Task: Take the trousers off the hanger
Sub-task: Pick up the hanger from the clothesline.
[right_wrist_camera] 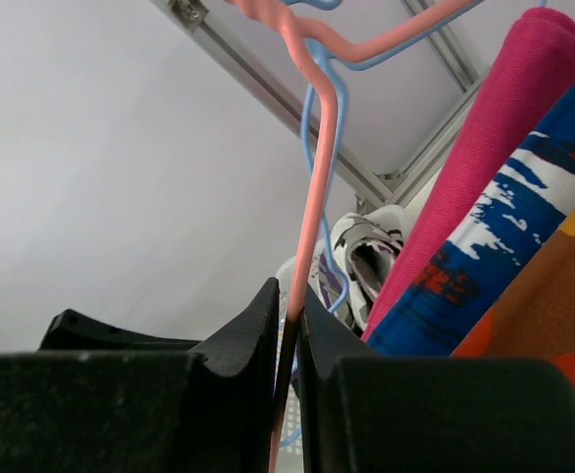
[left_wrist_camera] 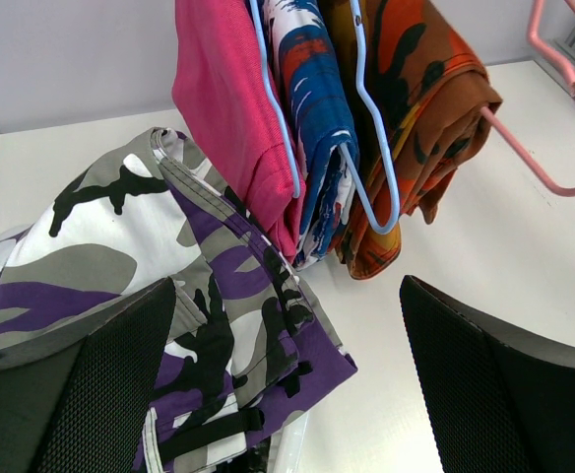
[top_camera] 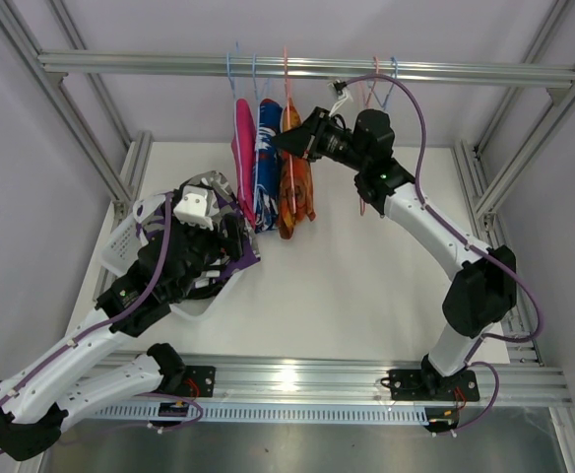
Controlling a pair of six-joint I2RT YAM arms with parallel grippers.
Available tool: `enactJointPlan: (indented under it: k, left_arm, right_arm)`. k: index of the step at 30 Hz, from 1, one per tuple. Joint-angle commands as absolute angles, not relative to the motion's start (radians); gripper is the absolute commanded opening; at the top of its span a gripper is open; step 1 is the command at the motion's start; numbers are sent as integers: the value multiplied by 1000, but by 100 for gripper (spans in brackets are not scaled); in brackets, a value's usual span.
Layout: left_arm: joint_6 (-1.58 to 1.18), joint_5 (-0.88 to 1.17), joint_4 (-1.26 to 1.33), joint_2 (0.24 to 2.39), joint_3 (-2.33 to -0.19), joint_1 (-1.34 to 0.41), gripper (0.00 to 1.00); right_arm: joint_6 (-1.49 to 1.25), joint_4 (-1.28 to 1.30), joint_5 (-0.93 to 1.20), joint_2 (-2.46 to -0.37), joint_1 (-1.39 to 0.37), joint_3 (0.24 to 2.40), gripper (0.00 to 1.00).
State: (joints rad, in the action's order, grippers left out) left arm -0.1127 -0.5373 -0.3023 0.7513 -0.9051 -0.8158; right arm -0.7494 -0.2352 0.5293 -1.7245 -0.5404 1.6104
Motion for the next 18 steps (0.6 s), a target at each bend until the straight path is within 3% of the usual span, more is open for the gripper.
enactJointPlan:
  k: [1,18]
  left_arm:
    - [-107,-518,-291,742,-925,-822,99]
    - [-94,-525,-284,738,-919,-822,100]
  right_arm:
    - [-686,-426,517,-1594,-546,1657,0]
    - [-660,-354,442,-1462,-583,1537,0]
